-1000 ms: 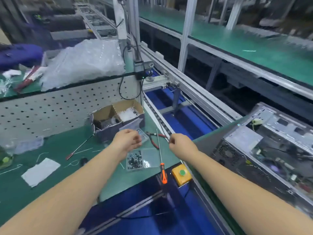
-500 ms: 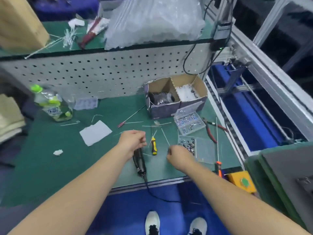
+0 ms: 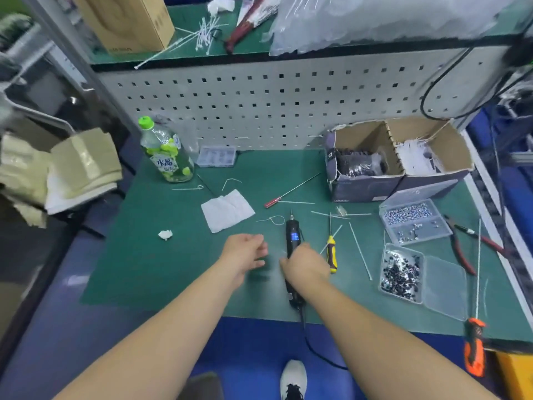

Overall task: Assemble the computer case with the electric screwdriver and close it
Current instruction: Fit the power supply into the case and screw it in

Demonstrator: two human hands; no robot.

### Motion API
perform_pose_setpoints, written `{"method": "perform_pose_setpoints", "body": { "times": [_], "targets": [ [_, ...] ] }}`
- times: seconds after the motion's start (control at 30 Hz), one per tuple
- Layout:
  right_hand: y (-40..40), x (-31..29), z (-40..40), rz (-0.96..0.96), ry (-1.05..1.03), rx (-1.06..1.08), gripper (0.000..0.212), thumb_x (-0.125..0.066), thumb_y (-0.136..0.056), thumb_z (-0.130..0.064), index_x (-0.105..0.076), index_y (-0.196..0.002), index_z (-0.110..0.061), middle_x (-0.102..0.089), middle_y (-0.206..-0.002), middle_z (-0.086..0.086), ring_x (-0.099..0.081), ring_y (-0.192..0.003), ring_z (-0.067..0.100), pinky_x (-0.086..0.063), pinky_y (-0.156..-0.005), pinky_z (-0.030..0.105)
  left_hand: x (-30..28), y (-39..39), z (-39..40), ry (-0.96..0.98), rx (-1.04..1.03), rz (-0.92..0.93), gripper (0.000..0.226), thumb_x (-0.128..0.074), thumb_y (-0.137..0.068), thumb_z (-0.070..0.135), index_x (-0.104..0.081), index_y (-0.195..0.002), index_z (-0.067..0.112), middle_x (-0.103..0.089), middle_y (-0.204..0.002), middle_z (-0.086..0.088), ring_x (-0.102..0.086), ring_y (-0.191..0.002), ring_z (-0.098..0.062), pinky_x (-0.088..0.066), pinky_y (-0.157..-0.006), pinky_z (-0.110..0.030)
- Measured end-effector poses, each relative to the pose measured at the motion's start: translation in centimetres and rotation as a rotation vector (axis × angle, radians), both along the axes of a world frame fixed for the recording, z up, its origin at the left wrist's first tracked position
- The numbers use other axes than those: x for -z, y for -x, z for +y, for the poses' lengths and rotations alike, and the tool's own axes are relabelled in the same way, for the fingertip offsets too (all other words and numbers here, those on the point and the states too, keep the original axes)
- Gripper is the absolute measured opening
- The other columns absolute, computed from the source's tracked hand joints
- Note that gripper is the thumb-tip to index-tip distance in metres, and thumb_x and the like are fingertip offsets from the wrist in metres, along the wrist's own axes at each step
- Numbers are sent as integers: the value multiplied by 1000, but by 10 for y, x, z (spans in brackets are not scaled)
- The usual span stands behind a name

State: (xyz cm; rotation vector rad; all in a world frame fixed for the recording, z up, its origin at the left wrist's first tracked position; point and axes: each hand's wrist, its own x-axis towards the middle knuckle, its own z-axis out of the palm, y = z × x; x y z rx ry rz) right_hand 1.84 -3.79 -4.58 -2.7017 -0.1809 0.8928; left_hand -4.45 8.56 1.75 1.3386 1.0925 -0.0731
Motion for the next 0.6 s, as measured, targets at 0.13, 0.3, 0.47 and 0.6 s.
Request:
{"method": "perform_pose_setpoints", "body": {
  "times": [0.13, 0.3, 0.47, 0.6],
  "targets": [
    [2, -23, -23, -14, -180, 66, 35, -56, -96, -46, -41, -106, -16, -68, -106, 10, -67, -101, 34, -42, -75, 36, -10, -24, -2, -29, -68, -45, 10, -55, -102, 15, -61, -103, 8, -68, -100, -10, -66, -88, -22, -56, -83, -39],
    [2, -74, -82, -25, -326, 43, 26, -54, -92, -45, -36, -101, -29, -54, -80, -5, -56, -78, 31, -43, -68, 38, -42, -82, -40, 107, -71, -173, 17, -46, -108, 20, -56, -118, 11, -72, -114, -7, -69, -96, -23, -58, -81, -41],
    [-18, -136, -148, -155, -329, 139, 24, -56, -93, -41, -39, -100, -27, -54, -80, -5, -55, -74, 28, -38, -63, 35, -91, -136, -112, 241, 97, -358, 16, -44, -109, 16, -57, -110, 6, -74, -99, -6, -76, -73, -16, -60, -57, -30],
    [-27, -182, -203, -258, -300, 229, 24, -55, -92, -46, -38, -102, -31, -55, -81, -5, -53, -66, 18, -34, -54, 32, -133, -164, -171, 246, 215, -440, 16, -44, -109, 16, -56, -103, 8, -74, -96, -8, -76, -80, -22, -59, -69, -37]
  ]
}}
